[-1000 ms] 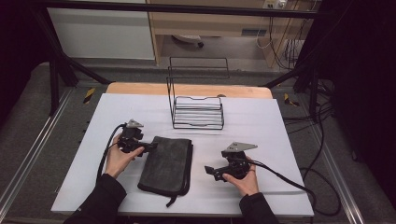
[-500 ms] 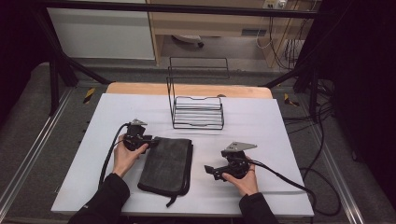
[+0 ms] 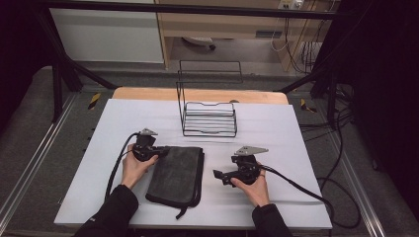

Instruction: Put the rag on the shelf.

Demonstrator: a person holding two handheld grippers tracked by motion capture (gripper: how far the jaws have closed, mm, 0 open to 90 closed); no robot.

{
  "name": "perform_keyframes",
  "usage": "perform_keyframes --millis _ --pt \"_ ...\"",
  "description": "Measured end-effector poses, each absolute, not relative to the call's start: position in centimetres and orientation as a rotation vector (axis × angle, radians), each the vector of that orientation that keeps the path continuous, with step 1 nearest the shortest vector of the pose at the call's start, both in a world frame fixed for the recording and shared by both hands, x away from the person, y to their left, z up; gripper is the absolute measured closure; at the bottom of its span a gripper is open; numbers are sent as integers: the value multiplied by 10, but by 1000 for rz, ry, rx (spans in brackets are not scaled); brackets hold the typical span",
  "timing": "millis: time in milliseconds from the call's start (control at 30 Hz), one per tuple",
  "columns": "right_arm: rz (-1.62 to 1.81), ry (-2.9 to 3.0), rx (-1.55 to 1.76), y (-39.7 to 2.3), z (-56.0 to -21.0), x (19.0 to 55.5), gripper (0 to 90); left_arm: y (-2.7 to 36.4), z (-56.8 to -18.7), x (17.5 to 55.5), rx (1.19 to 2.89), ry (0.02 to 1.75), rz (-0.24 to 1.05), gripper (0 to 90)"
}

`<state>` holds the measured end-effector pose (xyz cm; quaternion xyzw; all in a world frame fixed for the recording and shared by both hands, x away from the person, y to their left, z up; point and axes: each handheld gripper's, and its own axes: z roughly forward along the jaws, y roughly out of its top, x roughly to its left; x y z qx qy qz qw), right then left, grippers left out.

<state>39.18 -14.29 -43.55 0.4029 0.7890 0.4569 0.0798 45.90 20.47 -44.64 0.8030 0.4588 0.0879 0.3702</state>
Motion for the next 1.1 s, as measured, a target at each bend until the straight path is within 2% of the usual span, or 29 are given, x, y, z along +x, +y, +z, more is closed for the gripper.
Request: perform_keyframes --millis 233,367,700,833,1100 --pt "1331 2333 1225 -114 -430 412 35 208 -449 460 2040 1169 204 764" --pt "1326 2350 1232 -92 -432 428 92 207 -449 459 2044 1165 221 764" --pt "1259 2345 1308 -69 -446 455 377 206 -448 458 2050 1157 236 763" --pt "1218 2375 1325 -68 -452 456 424 206 -449 458 2050 1154 237 763" --pt "1256 2404 1373 -66 -454 455 599 206 -449 458 2049 1151 235 763"
